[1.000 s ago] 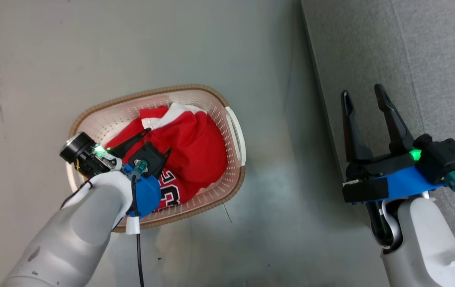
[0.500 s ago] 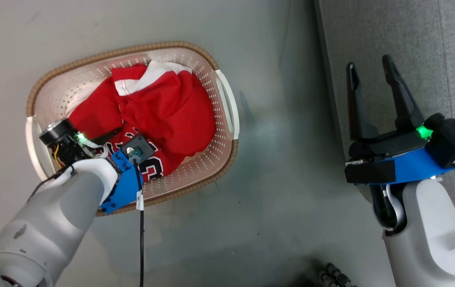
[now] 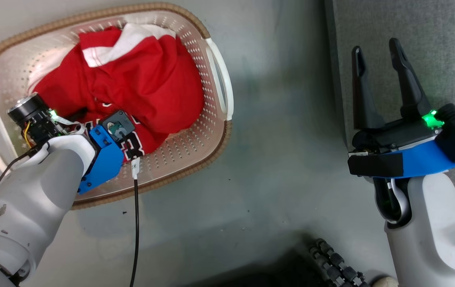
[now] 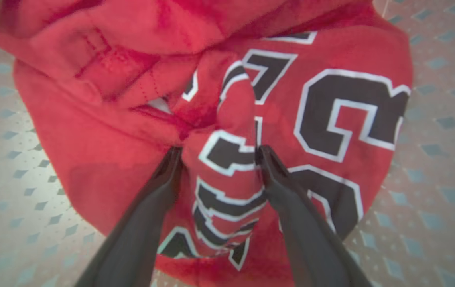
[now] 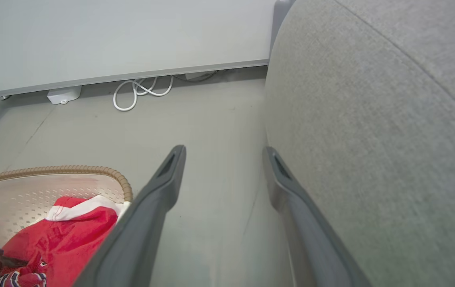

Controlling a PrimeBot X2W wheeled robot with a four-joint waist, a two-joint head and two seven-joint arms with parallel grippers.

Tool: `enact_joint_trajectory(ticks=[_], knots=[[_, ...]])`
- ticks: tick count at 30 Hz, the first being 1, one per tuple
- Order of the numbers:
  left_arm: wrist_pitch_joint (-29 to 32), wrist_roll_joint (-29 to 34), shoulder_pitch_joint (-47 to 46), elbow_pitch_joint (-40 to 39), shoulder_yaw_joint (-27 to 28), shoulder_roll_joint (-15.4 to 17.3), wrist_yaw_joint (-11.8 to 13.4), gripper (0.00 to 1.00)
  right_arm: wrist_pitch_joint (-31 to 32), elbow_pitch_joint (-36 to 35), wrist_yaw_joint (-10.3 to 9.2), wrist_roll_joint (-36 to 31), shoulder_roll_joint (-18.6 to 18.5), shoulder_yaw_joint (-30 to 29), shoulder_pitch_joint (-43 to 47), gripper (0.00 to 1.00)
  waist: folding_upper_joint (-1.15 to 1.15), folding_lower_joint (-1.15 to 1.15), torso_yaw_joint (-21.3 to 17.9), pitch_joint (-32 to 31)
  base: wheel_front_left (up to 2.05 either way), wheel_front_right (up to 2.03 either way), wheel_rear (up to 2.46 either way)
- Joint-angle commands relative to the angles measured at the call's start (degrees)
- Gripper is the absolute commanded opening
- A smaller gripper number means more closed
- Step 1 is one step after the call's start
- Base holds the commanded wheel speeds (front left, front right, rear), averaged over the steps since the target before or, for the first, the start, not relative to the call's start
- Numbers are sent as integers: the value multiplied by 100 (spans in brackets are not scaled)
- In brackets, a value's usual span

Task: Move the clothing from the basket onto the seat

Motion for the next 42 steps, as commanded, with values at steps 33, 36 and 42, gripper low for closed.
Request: enact_joint_trajectory(ticks=[33,36,42], knots=[[-1449,-890,206,-42,376,-883,36,0,-20,252,1,-529,-18,-306,272,100,0,-1,1082,-1629,0,0,0],[-1650,-1075,311,-61,542,-954,30,0,-20,328,1,-586,-17,-335,370,100,0,-1,1206,-1930,0,0,0],[-1800,-1291,420,-198,754,-1036,19,0,-20,435,1,-645,-18,-363,596,100,0,-1,1370,-2489,0,0,0]])
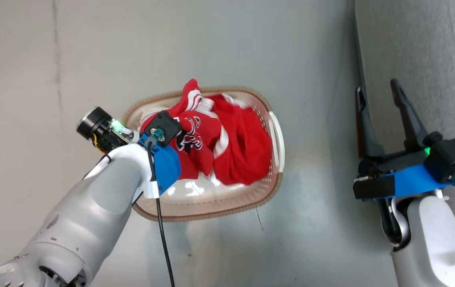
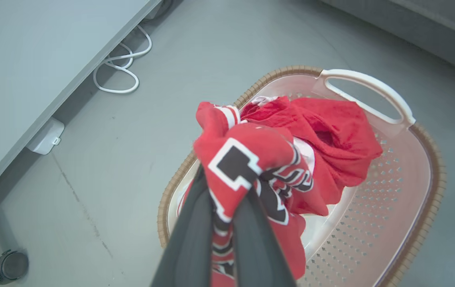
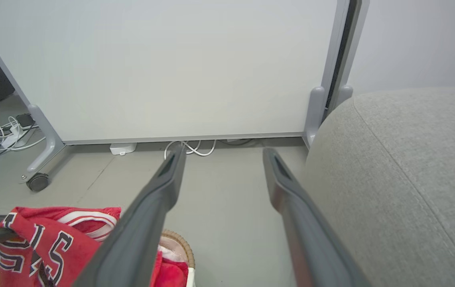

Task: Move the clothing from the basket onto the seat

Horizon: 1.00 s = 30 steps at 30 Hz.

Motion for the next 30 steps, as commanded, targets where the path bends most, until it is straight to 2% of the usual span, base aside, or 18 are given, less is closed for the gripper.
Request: enact_joint_trajectory(ticks=[1,8,17,30], knots=[[-38,-25,27,-50,35,-26,4,0,-20,24,1,-28,-20,-15,84,100,0,0,170,-338,0,0,0],[-52,-228,178,-686,517,88,87,0,-20,152,1,24,-19,1,406,100,0,0,211,-999,0,0,0],[-53,-36,402,-1787,1193,289,238,0,-20,262,1,148,-19,31,839,100,0,0,122,-1717,0,0,0],[-54,273,709,-2646,1702,85,195,0,-20,392,1,270,-19,19,1390,100,0,0,-17,-2514,0,0,0]])
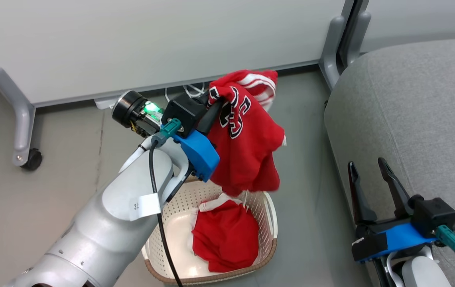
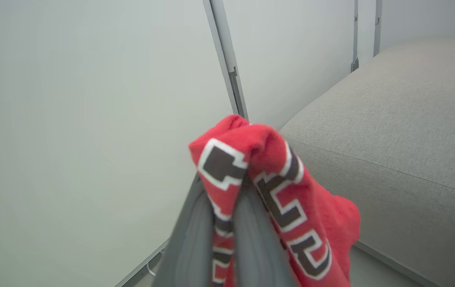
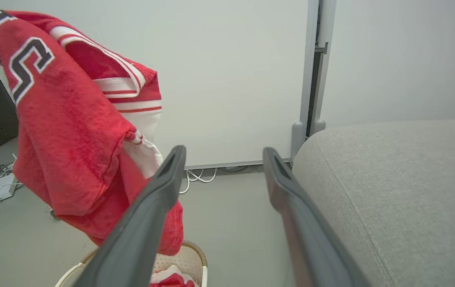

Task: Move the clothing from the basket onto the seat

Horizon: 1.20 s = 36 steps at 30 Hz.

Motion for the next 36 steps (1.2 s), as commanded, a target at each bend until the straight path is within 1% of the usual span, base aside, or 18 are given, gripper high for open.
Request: enact_joint_trajectory(ticks=[1,12,18,22,26,32,36], knots=[[-29,34,85,-48,46,-11,-6,0,-20,8,1,26,-18,-12,125,100,0,1,-22,-132,0,0,0],[-29,169,248,-175,77,-112,-75,0,-20,-13,1,66,-18,-14,350,100,0,1,5,-437,0,0,0],[-29,213,270,-186,114,-129,-102,0,-20,-168,1,-18,-17,136,191,100,0,1,42,-454,0,0,0],[-29,240,262,-180,144,-137,-109,0,-20,-290,1,-68,-18,429,-21,100,0,1,63,-423,0,0,0],[-29,285,224,-173,163,-157,-114,0,-20,-301,1,-82,-18,864,-298,100,0,1,89,-370,0,0,0],[-29,346,113,-176,158,-208,-119,0,-20,-142,1,-25,-18,1592,-792,100,0,1,162,-259,0,0,0],[-29,387,42,-190,124,-259,-141,0,-19,37,1,-3,-20,1892,-1148,100,0,1,235,-155,0,0,0]])
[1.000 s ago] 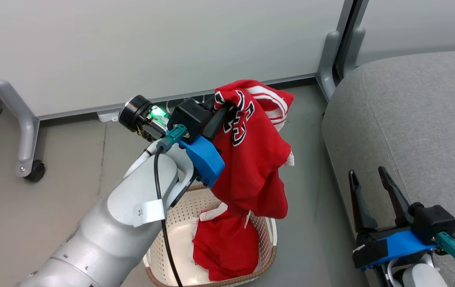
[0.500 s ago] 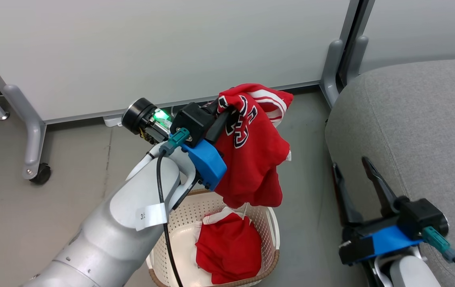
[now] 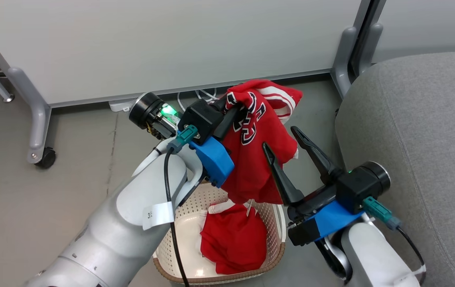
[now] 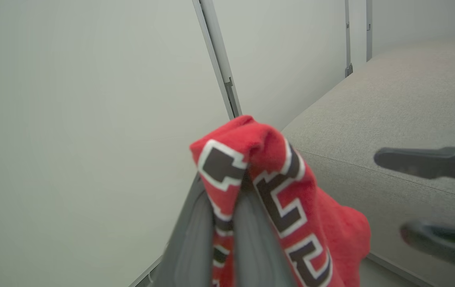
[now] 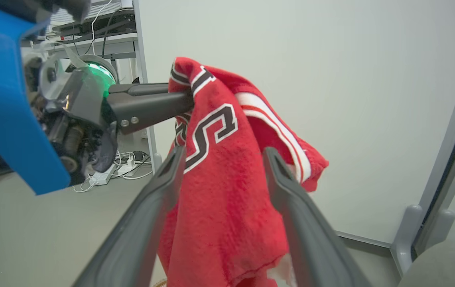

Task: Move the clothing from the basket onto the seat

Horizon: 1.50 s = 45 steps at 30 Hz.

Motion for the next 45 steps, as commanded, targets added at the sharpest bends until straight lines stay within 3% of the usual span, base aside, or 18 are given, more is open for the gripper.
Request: enact_joint_trajectory(ticks=[1,20,21,22,23,24,45], knots=[[-29,49,-112,-21,-9,-26,-19,0,-17,117,1,1,-22,77,-201,100,0,0,51,62,0,0,0],[-29,76,-352,-168,-254,-297,-70,0,-12,1587,1,-289,-20,187,-1400,100,0,0,388,352,0,0,0],[-29,67,-352,-180,-264,-302,-72,0,-12,1679,1,-241,-20,191,-1437,82,0,0,397,351,0,0,0],[-29,59,-355,-188,-276,-307,-74,0,-13,1739,1,-196,-20,191,-1493,48,0,0,406,354,0,0,0],[-29,59,-355,-188,-276,-307,-74,0,-13,1739,1,-196,-20,191,-1493,48,0,0,406,354,0,0,0],[-29,48,-361,-192,-290,-314,-77,0,-12,1804,1,-148,-19,189,-1539,0,0,0,413,357,0,0,0],[-30,105,-315,-123,-208,-343,-61,0,-13,1843,1,111,-20,257,-1534,0,0,0,382,324,0,0,0]])
